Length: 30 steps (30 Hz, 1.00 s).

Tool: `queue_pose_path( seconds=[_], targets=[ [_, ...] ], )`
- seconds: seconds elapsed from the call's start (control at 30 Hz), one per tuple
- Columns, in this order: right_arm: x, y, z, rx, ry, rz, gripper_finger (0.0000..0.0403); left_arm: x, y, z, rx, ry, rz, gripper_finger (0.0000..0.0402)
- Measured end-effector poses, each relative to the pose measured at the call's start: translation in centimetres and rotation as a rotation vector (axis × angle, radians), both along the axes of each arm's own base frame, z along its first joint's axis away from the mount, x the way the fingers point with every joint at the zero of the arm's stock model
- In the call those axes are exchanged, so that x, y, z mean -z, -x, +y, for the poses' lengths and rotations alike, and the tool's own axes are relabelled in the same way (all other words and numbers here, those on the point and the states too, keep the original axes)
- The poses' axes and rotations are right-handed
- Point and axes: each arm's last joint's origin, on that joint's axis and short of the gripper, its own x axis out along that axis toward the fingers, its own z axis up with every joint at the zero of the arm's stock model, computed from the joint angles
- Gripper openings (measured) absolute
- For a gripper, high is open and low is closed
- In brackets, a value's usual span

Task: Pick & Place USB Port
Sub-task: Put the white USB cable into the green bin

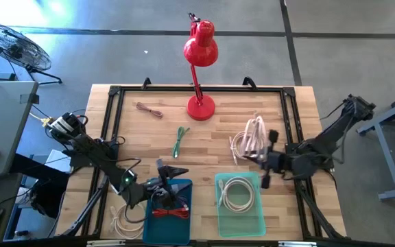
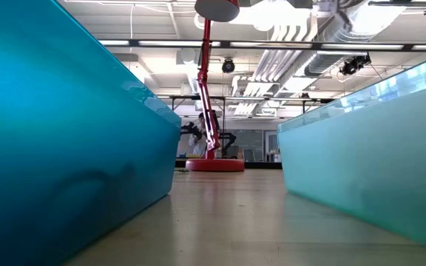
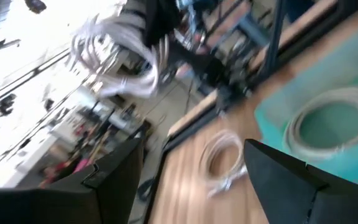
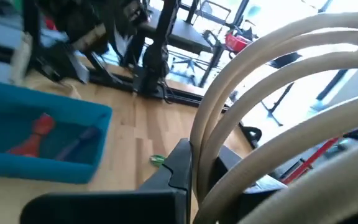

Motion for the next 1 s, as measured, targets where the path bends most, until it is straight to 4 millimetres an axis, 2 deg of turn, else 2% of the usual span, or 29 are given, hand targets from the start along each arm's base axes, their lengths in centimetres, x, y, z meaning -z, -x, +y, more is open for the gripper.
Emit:
queue_pose_path(
  seconds=[0.2, 0.33, 0.47, 0.6, 0.77, 1.0],
  targets=[
    [-2.9, 2.6, -1.6, -0.012, -0.173, -0.001, 0.0025, 0.7, 1.7, -1.2, -0.143, -0.065, 0.054, 0.0273],
    [-5.5, 3.4, -1.9, -0.136, -0.221, 0.088, 0.0025, 0.7, 2.5, -1.9, -0.174, -0.069, 0.05, 0.0273],
    [-7.8, 3.3, -1.7, -0.153, -0.21, 0.219, 0.0025, 0.7, 2.9, -2.3, -0.18, -0.07, 0.048, 0.0273],
    [-9.3, 2.0, -0.8, -0.122, -0.19, 0.362, 0.0025, 0.9, 2.9, -2.2, -0.183, -0.067, 0.054, 0.0273],
    [-9.0, -0.6, 1.3, -0.103, -0.193, 0.594, 0.0025, 1.5, 2.9, -2.1, -0.177, -0.077, 0.079, 0.0273],
    [-4.7, -3.4, 3.7, -0.005, -0.197, 1.0, 0.0025, 2.4, 3.1, -1.9, -0.178, -0.049, 0.094, 0.0273]
  ],
)
